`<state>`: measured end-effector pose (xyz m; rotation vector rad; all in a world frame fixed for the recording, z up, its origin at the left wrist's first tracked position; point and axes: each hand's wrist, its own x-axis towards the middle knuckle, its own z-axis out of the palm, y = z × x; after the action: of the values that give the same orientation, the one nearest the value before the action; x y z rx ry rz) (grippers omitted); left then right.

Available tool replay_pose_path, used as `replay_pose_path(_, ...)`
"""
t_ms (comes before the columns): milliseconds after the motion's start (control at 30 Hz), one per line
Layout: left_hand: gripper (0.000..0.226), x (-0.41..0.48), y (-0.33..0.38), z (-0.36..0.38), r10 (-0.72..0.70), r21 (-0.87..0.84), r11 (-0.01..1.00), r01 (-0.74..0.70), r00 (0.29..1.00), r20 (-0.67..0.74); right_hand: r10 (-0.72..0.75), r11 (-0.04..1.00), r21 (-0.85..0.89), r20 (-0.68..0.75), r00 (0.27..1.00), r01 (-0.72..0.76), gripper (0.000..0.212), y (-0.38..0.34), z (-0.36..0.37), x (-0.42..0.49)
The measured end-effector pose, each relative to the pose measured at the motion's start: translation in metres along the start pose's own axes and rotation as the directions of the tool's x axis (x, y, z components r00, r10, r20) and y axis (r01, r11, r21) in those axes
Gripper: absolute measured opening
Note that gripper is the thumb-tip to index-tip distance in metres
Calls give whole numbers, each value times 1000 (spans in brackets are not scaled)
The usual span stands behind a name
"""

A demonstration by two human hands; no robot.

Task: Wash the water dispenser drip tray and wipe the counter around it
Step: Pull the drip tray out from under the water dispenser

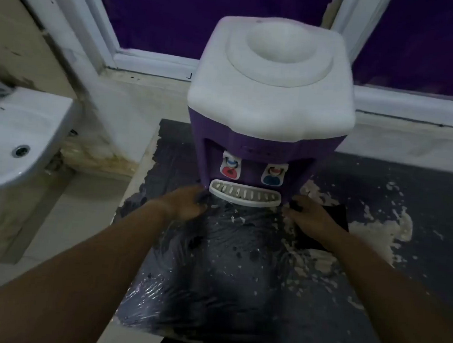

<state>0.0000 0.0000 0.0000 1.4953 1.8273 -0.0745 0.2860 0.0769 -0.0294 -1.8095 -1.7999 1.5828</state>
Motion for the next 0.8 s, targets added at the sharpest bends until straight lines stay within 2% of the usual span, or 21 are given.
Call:
replay_pose_path(67, 57, 14, -4, 0, -12, 1, 1000, 12, 1000, 17, 3, 999, -47, -9, 1000, -3, 26, -1, 2, 12)
replay_pose_path(167, 59, 39, -16, 5, -23, -27, 999, 25, 998, 56, -1, 995, -97, -16, 1000, -1, 36, 6, 9, 35)
replay_pose_path(267, 58, 56, -20, 9, -29, -55, 998, 33, 997, 69, 8, 992, -124, 46, 999, -2, 24, 3, 16, 43)
replay_pose_path(533, 75, 81, -26, 30, -81, -65, 994, 89, 990, 119, 130, 975, -194, 91, 987, -110, 69, 12, 31, 58)
replay_pose_path(633, 81, 86, -28, 32, -91, -70, 993, 100, 988, 123, 142, 973, -196, 92, 986, -122, 74, 16, 34, 62)
replay_pose_path(800, 78, 92, -26, 33, -73, -95, 992, 85, 990, 123, 129, 967, -229, 80, 988, -108, 76, 12, 35, 64)
